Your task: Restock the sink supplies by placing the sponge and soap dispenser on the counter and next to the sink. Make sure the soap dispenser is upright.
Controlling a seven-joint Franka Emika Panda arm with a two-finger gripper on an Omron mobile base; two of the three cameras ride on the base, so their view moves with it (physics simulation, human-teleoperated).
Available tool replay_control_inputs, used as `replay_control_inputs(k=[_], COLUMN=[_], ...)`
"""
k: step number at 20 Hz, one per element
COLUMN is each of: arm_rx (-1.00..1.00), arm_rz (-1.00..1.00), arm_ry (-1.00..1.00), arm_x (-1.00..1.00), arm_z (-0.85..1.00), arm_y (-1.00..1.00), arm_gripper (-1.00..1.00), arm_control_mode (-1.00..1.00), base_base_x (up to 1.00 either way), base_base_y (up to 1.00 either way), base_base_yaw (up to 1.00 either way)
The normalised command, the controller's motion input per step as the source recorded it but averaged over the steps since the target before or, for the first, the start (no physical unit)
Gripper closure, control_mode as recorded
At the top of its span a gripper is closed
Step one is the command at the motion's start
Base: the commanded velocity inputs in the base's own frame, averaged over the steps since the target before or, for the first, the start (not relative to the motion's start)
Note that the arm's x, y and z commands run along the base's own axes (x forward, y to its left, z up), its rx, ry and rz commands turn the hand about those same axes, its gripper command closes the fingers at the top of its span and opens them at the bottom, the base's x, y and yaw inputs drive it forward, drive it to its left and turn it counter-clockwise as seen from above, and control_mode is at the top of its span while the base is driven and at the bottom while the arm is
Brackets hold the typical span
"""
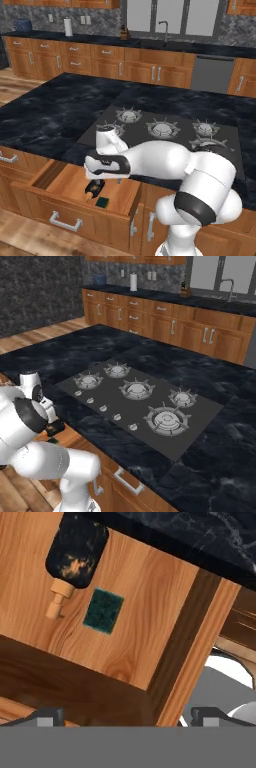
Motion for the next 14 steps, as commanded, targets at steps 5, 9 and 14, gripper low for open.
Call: replay_control_inputs(k=[5,9,14], arm_rx=[-0.04,-0.03,-0.01], arm_rz=[-0.04,-0.06,-0.08], arm_ry=[0.15,0.12,0.04], arm_x=[0.24,0.11,0.0], arm_z=[-0.26,-0.33,-0.31], arm_y=[0.34,0.29,0.26], arm_gripper=[-1.0,-1.0,-1.0], arm_control_mode=[-1.0,-1.0,-1.0], base_base_x=[0.0,0.0,0.0], base_base_y=[0.0,0.0,0.0], base_base_yaw=[0.0,0.0,0.0])
